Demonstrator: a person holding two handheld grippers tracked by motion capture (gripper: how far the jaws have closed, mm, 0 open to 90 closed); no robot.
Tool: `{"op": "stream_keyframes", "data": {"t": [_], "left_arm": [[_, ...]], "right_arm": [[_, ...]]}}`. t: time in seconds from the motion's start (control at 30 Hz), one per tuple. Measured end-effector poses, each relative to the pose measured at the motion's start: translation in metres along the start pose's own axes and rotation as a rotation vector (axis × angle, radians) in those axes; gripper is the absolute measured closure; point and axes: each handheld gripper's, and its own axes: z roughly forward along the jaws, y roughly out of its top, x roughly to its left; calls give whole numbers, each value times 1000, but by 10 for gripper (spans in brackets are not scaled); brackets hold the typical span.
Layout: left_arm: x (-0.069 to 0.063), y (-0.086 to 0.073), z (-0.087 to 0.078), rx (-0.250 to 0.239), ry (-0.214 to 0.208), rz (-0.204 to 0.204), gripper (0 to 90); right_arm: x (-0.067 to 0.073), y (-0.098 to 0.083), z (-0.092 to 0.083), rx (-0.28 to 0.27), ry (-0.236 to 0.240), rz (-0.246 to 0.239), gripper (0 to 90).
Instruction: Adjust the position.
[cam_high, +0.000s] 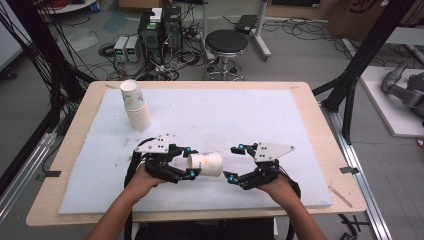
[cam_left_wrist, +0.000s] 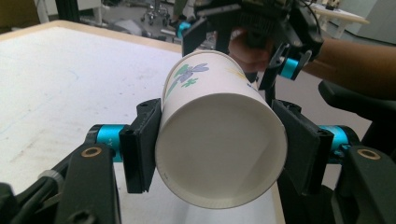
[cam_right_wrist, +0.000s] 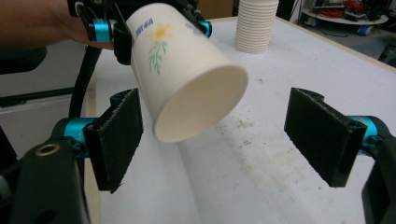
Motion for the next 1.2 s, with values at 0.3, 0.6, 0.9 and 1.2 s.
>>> {"op": "stream_keyframes", "data": {"t": [0.3,0.6,0.9,1.2], "left_arm": [[-3,3,-5,-77,-8,17,363],[-6,4,0,-79,-61,22,363],[-9,4,9,-65,-120,35,364],[-7,1,8,-95,-143,37,365]], "right_arm": [[0,-16,1,-14,19,27,201],[5,-10,5,-45,86,22,200],[6,-8,11,-70,147,36,200],[4,-9,11,-111,197,31,278]]}}
